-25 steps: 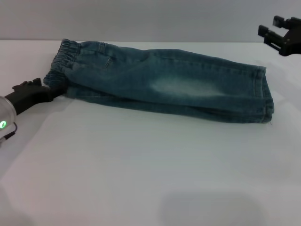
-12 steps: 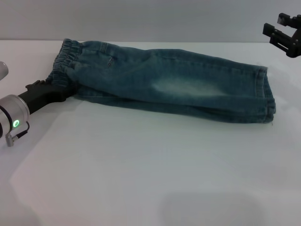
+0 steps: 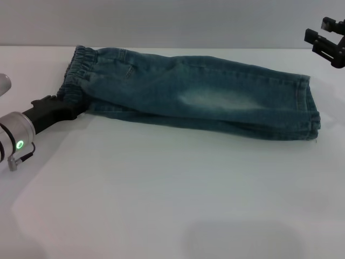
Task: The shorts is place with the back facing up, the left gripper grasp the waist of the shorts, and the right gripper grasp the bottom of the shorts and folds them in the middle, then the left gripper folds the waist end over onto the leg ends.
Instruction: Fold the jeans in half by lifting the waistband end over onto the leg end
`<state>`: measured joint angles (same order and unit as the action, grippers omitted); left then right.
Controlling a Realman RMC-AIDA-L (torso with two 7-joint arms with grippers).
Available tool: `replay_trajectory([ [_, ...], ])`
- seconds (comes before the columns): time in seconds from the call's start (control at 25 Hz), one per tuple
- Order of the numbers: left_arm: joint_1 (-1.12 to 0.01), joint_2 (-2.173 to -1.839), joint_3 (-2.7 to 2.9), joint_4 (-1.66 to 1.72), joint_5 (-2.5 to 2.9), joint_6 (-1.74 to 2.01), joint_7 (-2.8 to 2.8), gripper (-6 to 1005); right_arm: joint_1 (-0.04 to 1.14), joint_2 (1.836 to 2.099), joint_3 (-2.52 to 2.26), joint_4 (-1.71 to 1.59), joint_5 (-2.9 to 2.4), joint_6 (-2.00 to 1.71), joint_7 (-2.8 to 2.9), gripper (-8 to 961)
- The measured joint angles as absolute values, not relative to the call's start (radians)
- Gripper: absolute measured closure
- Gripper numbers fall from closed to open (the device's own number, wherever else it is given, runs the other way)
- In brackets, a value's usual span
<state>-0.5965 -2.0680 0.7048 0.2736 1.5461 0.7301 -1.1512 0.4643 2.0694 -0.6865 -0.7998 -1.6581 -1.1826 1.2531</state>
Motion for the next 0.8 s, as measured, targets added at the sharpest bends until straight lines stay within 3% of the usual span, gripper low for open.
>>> replay_trajectory([
  [0.08, -0.593, -2.067, 0.705, 0.273, 1.546, 0.730, -1.150, 274, 0.464, 2.069, -0.686, -0.800, -1.658, -1.183, 1.253, 484],
  [0.32, -0.584, -2.066, 0.706, 0.273, 1.546, 0.737, -1.149, 483, 0.463, 2.070, -0.686, -0.799, -1.658, -1.183, 1.253, 483],
  [0.8, -0.580, -2.065, 0.706, 0.273, 1.547, 0.769, -1.146, 707, 0.463, 2.072, -0.690, -0.799, -1.658, -1.183, 1.253, 483],
])
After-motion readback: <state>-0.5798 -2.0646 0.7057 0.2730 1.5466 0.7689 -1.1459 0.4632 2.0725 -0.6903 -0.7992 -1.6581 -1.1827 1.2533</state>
